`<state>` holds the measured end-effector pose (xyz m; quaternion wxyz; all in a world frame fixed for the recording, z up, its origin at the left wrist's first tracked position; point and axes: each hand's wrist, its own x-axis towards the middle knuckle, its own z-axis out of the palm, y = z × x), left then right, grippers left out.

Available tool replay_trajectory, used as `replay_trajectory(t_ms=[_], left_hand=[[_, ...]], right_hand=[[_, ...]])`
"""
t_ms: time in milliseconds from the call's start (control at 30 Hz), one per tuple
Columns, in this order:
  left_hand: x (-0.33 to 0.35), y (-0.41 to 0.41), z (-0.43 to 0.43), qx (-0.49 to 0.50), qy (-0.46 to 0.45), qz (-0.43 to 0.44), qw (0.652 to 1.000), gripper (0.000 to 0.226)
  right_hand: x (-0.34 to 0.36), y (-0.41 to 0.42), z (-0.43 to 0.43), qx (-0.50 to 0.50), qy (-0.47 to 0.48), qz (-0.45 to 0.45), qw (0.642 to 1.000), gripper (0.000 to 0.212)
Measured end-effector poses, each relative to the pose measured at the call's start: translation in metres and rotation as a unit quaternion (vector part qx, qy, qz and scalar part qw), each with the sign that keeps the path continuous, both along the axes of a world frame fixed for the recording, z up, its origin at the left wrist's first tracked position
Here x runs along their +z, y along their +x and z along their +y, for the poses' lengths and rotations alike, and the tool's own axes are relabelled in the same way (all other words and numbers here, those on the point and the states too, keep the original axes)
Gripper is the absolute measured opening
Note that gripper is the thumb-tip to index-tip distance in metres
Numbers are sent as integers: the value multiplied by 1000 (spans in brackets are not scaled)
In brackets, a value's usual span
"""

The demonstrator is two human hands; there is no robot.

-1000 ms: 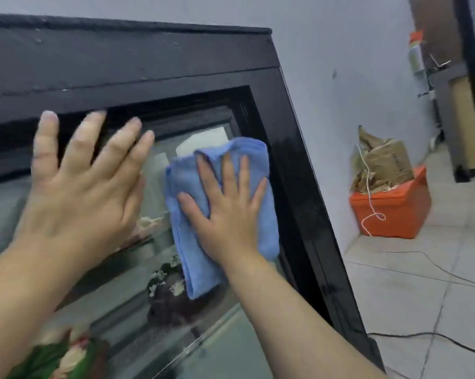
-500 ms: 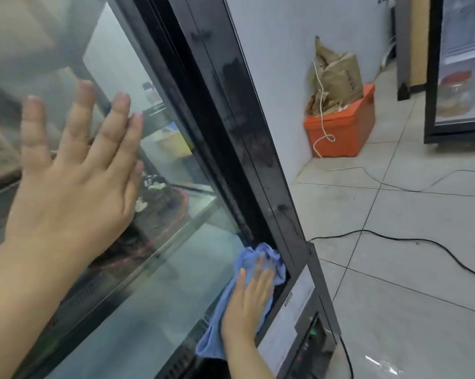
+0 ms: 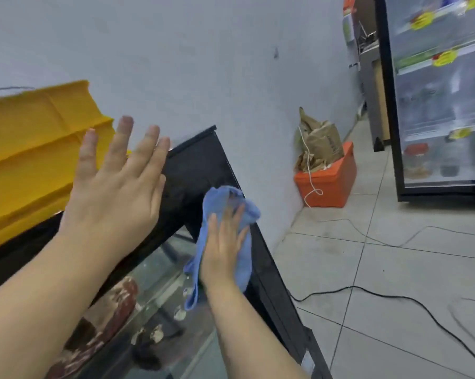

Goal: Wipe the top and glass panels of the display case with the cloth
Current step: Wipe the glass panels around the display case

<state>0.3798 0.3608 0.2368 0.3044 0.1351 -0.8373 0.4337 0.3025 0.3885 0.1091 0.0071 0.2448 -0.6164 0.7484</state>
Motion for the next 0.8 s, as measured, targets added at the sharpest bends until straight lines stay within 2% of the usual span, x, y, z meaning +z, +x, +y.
replay_trajectory(t_ms=[100, 167, 233, 300, 367, 533, 700, 800], left_hand=[[28, -12, -14, 12, 3, -37, 999, 53], [20, -15, -22, 29, -15, -33, 999, 53], [1, -22, -26, 23, -18, -24, 999, 54], [-26, -33, -28, 27, -39, -51, 998, 54], [-54, -50, -23, 37, -37, -71, 996, 54], [-147, -95, -7, 92, -77, -57, 991, 54], [-212, -110, -15, 112, -76, -72, 988, 54], [-209, -107, -28, 158, -76, -120, 977, 56]], right_hand=[[44, -49, -17, -72, 77, 21, 994, 58], [31, -60, -26, -88, 63, 39, 993, 62], [-8, -64, -31, -114, 29, 62, 991, 59], [-55, -67, -31, -120, 13, 52, 991, 54], [-100, -70, -33, -117, 20, 59, 991, 52], [-224, -77, -30, -103, 34, 123, 986, 49], [-325, -81, -20, -65, 58, 0, 996, 52], [-383, -80, -16, 11, 133, -137, 982, 73]])
